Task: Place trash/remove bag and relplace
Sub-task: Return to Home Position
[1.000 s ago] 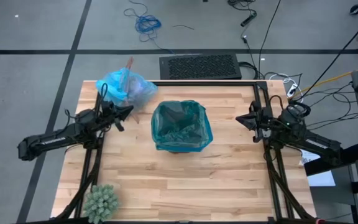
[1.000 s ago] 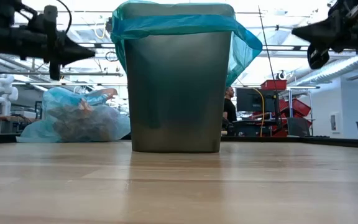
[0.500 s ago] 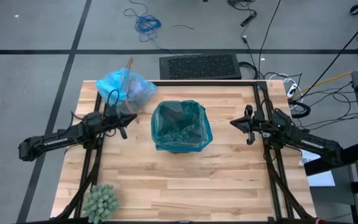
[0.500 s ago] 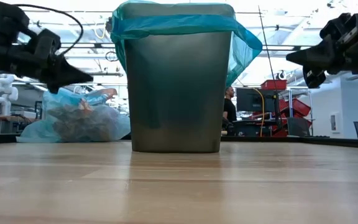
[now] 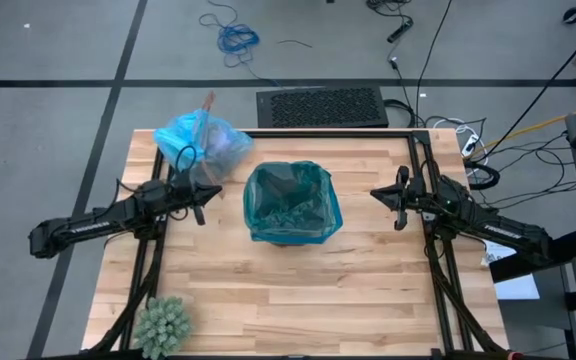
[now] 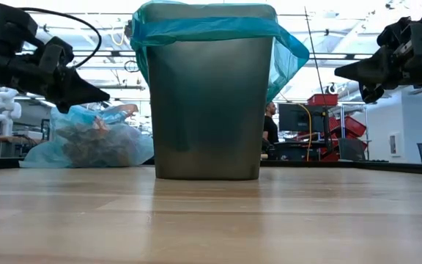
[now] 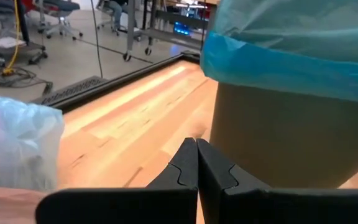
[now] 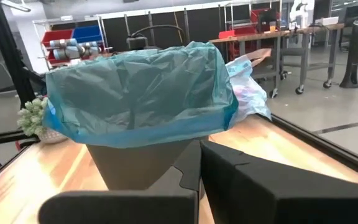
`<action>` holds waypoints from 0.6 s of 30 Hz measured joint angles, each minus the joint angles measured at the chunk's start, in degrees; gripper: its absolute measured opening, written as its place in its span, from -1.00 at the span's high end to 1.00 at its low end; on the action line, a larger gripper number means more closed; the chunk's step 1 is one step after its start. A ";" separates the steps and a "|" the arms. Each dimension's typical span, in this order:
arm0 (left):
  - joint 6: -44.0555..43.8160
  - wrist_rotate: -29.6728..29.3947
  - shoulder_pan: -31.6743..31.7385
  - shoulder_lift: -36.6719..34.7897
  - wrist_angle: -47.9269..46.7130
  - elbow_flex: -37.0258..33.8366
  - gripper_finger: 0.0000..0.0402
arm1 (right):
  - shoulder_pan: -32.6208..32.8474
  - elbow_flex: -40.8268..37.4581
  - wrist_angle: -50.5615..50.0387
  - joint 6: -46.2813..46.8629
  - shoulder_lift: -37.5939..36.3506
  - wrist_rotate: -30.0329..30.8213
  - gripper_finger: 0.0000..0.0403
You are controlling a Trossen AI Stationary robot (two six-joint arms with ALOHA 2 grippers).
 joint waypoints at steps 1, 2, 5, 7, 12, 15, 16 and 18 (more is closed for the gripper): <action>-1.04 -0.01 0.00 0.00 0.00 0.00 1.00 | 0.00 0.00 -0.01 0.01 0.00 -0.01 1.00; -2.38 -0.03 0.00 -0.02 0.02 -0.02 1.00 | 0.00 0.00 -0.02 0.00 0.00 -0.02 1.00; -2.32 -0.05 0.00 0.00 0.02 -0.02 1.00 | 0.00 0.00 -0.02 -0.51 0.00 0.01 1.00; -1.22 -0.07 0.00 -0.01 0.03 -0.02 1.00 | 0.00 0.00 -0.02 -0.59 0.00 0.02 1.00; 2.36 -0.09 0.00 0.00 0.04 -0.02 1.00 | 0.00 0.00 -0.02 -0.15 0.00 0.04 1.00; 2.11 -0.14 0.00 0.00 0.09 -0.02 1.00 | 0.00 0.00 -0.02 -0.06 0.00 0.04 1.00; 2.11 -0.16 0.00 -0.02 0.10 -0.02 1.00 | 0.00 0.00 -0.02 -0.03 0.00 0.05 1.00; 2.11 -0.19 0.00 0.00 0.11 -0.02 1.00 | 0.00 0.00 -0.02 -0.01 0.00 0.07 1.00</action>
